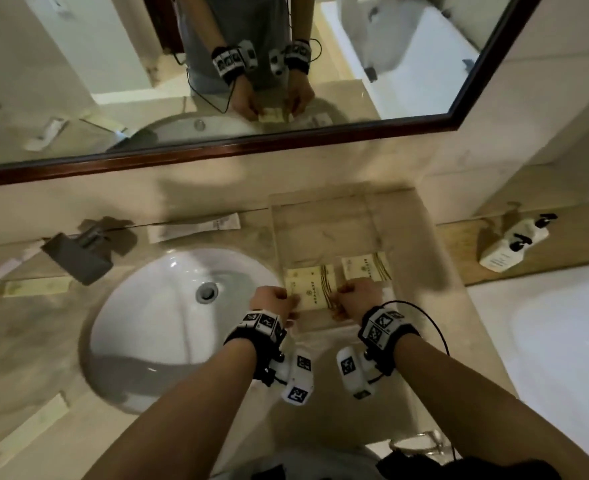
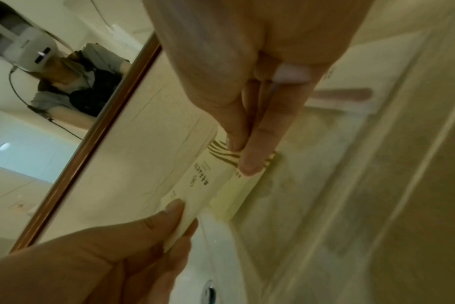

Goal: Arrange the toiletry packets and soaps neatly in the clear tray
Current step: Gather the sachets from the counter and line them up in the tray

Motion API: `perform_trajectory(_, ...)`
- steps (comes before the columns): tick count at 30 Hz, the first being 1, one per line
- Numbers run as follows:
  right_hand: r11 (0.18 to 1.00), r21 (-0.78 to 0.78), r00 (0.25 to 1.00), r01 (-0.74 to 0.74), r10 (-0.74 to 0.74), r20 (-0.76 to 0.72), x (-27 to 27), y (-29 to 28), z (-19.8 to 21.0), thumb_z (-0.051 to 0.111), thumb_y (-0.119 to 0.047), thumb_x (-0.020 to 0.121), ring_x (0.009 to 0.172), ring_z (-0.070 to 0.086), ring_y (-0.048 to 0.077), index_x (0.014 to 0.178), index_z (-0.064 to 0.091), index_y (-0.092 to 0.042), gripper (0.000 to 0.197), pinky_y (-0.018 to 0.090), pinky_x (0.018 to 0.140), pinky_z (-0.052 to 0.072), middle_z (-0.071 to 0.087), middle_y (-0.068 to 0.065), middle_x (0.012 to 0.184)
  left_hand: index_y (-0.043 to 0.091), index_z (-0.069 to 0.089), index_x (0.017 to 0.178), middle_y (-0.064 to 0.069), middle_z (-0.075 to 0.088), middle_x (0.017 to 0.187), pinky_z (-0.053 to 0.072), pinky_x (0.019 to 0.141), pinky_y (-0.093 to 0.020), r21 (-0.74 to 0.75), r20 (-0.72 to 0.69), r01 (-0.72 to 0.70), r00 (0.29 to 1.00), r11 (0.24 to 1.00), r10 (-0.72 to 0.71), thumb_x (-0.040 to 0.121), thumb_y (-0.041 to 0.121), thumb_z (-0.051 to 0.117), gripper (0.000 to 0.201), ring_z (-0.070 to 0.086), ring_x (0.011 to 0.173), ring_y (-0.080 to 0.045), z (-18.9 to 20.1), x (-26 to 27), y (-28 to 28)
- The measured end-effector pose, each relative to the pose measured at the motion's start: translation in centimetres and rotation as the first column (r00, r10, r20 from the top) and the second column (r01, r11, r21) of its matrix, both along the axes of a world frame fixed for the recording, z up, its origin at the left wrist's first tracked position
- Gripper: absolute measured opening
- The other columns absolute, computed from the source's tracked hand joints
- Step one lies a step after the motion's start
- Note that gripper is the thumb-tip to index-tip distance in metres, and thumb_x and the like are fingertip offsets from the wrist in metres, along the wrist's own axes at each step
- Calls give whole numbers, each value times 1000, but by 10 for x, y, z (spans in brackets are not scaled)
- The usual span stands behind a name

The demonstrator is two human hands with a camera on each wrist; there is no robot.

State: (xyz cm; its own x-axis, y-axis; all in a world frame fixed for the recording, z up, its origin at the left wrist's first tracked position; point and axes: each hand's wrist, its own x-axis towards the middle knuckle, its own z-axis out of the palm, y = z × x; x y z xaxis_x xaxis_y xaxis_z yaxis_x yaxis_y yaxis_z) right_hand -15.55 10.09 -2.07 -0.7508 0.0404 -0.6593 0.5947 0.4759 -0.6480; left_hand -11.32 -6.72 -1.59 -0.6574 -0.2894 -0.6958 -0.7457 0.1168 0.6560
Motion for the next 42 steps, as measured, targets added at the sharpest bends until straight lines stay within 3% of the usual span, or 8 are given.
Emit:
perform_trajectory(3,984,122,990,-133,138,-30,-23,11,-5,67,-18,84,55,68,27,71,69,-6,18,42,56,61,71,12,64,16,71,74,-8,72,74,60,77,-36,-218,13,122,992,968,-122,81,37,71,22,72,79,-29,-7,-14,5)
perform_trajectory(8,840,373,904,-394,428,-8,-54,3,-9,64,-30,84,66,59,24,70,62,-7,27,22,46,39,63,8,72,10,73,83,-9,72,84,47,71,-26,-447,102,277,961,851,-259,89,31,58,26,67,89,-29,-9,-32,12)
perform_trajectory(13,751,446,840,-488,542,6,-64,-6,-18,55,-19,85,83,62,30,61,41,-13,28,30,61,45,64,14,87,18,73,92,-6,71,99,52,81,-31,-567,162,334,941,753,-296,84,31,59,20,66,96,-27,-14,-45,16)
perform_trajectory(16,738,433,823,-517,568,15,-67,-4,-20,57,-22,83,72,54,25,63,41,-16,25,28,59,41,56,8,78,20,67,93,-4,69,101,52,84,-32,-568,158,322,946,757,-283,83,29,59,16,64,98,-25,-17,-48,17)
perform_trajectory(22,740,427,812,-519,583,-24,-65,-8,-2,54,-33,86,79,62,27,76,59,-12,24,30,63,47,64,10,84,23,52,81,-3,67,91,47,75,-28,-541,-10,184,974,820,-226,82,20,58,7,63,89,-25,-19,-40,10)
perform_trajectory(31,734,272,744,-622,663,-86,-9,-109,18,56,-28,88,75,69,30,79,68,0,32,37,71,57,73,16,78,19,61,90,-1,69,89,49,76,-29,-534,-132,-40,991,844,-36,83,21,58,8,64,89,-25,-3,38,-73)
perform_trajectory(40,400,272,402,-875,914,-50,112,-290,-1,56,-19,88,49,60,10,75,75,-1,29,22,52,53,75,9,72,16,59,100,-7,66,96,51,76,-32,-544,-84,-329,937,772,340,82,18,57,18,62,88,-28,-18,208,-242)
perform_trajectory(42,393,233,397,-890,917,-32,137,-322,-8,58,-18,89,51,62,14,77,74,-3,24,26,53,56,75,10,75,13,58,105,-11,63,105,51,81,-35,-578,-74,-372,910,726,407,81,17,58,24,61,93,-32,-26,246,-274)
